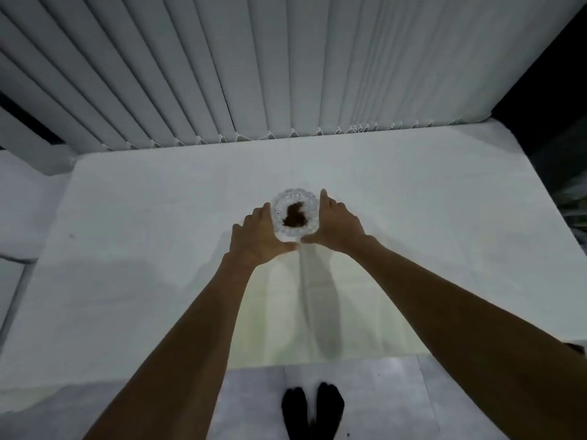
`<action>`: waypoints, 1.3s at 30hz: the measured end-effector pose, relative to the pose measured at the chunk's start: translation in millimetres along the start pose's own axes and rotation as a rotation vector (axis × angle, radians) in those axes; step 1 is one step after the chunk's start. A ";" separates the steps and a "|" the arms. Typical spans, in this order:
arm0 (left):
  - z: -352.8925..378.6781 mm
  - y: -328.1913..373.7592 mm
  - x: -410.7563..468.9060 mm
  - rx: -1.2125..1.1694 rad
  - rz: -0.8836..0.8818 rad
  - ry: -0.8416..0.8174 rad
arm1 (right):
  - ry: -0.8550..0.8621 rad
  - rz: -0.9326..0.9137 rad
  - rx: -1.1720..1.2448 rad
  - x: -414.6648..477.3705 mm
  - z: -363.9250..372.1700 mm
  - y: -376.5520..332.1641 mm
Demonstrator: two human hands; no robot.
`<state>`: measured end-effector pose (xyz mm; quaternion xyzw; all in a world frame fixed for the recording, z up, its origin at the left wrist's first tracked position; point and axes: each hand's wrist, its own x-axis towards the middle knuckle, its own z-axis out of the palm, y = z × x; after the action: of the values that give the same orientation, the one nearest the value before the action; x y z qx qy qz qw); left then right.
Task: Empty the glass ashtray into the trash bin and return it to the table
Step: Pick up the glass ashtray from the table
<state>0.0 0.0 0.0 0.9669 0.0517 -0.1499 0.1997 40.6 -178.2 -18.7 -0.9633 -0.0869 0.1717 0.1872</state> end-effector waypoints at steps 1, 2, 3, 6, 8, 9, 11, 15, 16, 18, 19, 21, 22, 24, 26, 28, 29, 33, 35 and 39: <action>3.2 -1.7 6.6 -0.016 0.007 -0.005 | 0.014 -0.007 0.000 4.0 3.8 1.1; 4.6 -1.6 12.4 -0.024 0.013 0.000 | 0.044 -0.012 0.000 6.6 5.0 1.6; 8.8 -3.5 18.7 -0.035 0.022 -0.002 | 0.063 -0.019 -0.010 9.6 8.7 4.3; 11.5 -4.9 31.7 -0.077 0.023 -0.008 | 0.094 -0.069 -0.041 17.5 13.6 7.3; 10.5 -5.6 38.5 -0.127 0.018 -0.016 | 0.094 -0.098 -0.009 21.9 13.4 8.3; 10.5 -6.6 41.9 -0.141 0.022 -0.024 | 0.090 -0.106 0.002 23.9 14.4 8.7; 9.4 -7.2 46.2 -0.146 0.051 -0.031 | 0.085 -0.119 0.016 26.9 16.5 8.9; 10.6 -9.6 51.1 -0.191 0.093 0.000 | 0.115 -0.119 0.054 31.3 18.4 10.2; 11.4 -11.5 52.2 -0.204 0.102 0.013 | 0.122 -0.124 0.060 30.4 18.5 10.8; 12.7 -12.8 52.2 -0.219 0.122 0.015 | 0.139 -0.127 0.083 26.3 20.3 12.7; 13.6 -12.7 51.1 -0.231 0.127 0.007 | 0.145 -0.127 0.098 23.2 21.4 14.1; 12.8 -9.2 44.0 -0.264 0.142 -0.018 | 0.156 -0.121 0.124 13.9 21.8 17.1; 11.5 -6.3 39.5 -0.287 0.157 -0.025 | 0.162 -0.119 0.131 7.2 20.4 18.2; 9.4 -0.2 30.9 -0.343 0.176 -0.042 | 0.181 -0.114 0.150 -8.2 15.0 20.8; 5.4 10.0 22.2 -0.357 0.189 -0.064 | 0.210 -0.105 0.175 -26.6 4.7 24.0; -2.4 27.6 10.4 -0.344 0.216 -0.072 | 0.242 -0.095 0.181 -47.3 -10.6 28.8; -5.5 38.2 3.6 -0.343 0.238 -0.074 | 0.262 -0.088 0.183 -58.4 -19.1 32.4; -17.3 88.5 -23.4 -0.357 0.329 -0.119 | 0.346 -0.044 0.190 -103.4 -52.4 53.3; -16.5 115.5 -30.9 -0.352 0.371 -0.145 | 0.390 -0.014 0.208 -126.8 -66.9 69.7; -7.6 180.7 -46.4 -0.320 0.471 -0.190 | 0.473 0.043 0.228 -173.3 -94.6 114.1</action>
<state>-13.1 -164.1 88.1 0.8902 -0.1697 -0.1791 0.3829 -73.7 -354.0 70.8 -0.9510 -0.0005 -0.0458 0.3059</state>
